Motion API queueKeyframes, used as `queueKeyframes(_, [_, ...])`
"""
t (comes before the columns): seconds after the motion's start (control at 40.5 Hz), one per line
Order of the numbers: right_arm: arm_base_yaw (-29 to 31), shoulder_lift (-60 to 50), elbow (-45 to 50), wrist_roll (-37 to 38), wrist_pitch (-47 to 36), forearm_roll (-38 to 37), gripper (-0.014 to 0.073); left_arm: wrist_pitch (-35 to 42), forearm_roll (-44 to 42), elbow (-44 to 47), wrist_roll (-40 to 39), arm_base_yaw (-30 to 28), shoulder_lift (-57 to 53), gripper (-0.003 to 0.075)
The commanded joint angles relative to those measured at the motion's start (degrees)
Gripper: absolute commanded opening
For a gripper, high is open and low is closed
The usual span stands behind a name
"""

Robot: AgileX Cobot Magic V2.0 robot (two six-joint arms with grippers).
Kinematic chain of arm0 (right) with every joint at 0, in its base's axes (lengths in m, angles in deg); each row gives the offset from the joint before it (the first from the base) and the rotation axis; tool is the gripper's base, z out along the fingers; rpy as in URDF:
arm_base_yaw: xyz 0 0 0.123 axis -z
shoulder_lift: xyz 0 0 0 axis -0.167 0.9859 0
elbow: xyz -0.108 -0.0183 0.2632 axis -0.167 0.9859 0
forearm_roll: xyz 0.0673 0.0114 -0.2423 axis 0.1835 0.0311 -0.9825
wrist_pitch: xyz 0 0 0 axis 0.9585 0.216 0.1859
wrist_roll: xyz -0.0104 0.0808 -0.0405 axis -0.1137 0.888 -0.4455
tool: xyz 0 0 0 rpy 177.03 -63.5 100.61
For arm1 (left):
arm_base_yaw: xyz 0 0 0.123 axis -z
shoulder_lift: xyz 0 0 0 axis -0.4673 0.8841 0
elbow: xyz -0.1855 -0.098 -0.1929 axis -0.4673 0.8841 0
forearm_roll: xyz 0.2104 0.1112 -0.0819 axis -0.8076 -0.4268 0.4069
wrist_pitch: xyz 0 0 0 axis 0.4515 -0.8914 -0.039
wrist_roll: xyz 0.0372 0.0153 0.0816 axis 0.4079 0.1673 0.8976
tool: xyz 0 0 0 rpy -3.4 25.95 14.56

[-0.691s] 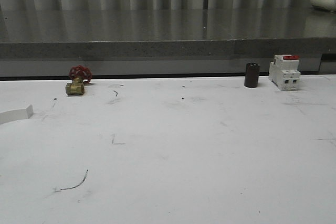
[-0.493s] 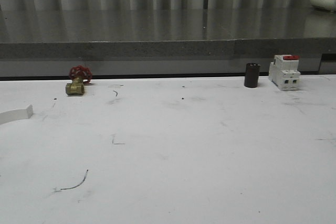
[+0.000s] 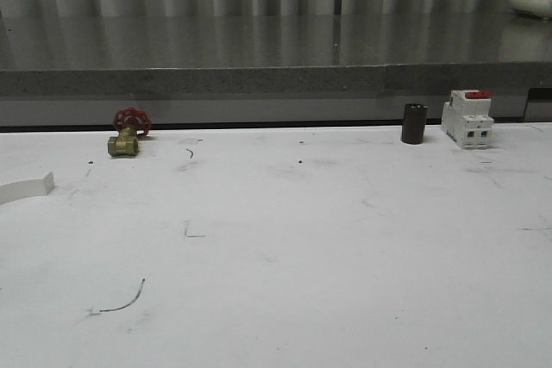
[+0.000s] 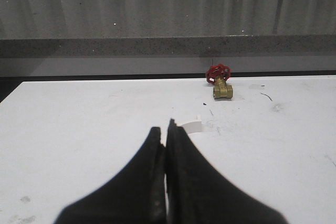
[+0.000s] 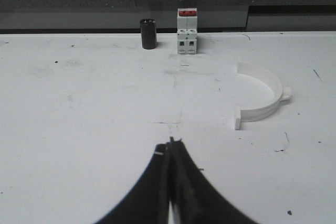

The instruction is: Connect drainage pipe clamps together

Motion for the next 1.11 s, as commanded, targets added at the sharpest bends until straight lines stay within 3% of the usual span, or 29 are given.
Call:
queueKeyframes(0.0, [0.35, -1.03, -0.17, -0.25, -5.00, -0.10, -0.0116, 4.79, 0.57, -0.05, -0.06, -0.04, -1.12, -0.0020])
queueKeyframes(0.345, [0.35, -1.03, -0.21, -0.25, -5.42, -0.10, -0.0116, 5.90, 0.57, -0.05, -0.06, -0.04, -1.12, -0.0020])
queueKeyframes(0.419, [0.35, -1.03, -0.33, -0.25, -7.13, -0.08, -0.0116, 9.86, 0.57, -0.05, -0.06, -0.04, -1.12, -0.0020])
queueKeyframes(0.518, [0.35, -1.03, -2.60, -0.25, -8.51, -0.08, -0.0116, 21.27, 0.57, -0.33, -0.06, -0.04, -1.12, -0.0020])
queueKeyframes(0.592, [0.35, -1.03, -5.92, -0.25, -8.27, -0.08, -0.0114, 23.64, 0.46, -2.15, -0.06, -0.04, -1.12, -0.0020])
queueKeyframes(0.74, [0.35, 0.27, -15.03, -0.25, -3.90, -0.08, -0.0114, 13.37, -1.52, -11.74, -0.06, -0.04, 0.67, -0.0020])
queueKeyframes(0.888, [0.35, 8.57, -25.46, -0.25, 2.63, -0.08, -0.0114, 2.01, -5.92, -21.85, -0.06, -0.04, 9.35, -0.0020])
queueKeyframes(1.085, [0.35, 21.19, -31.69, -0.25, 2.50, -0.13, -0.0114, 0.57, -6.20, -27.44, -0.06, -0.04, 23.57, -0.0020])
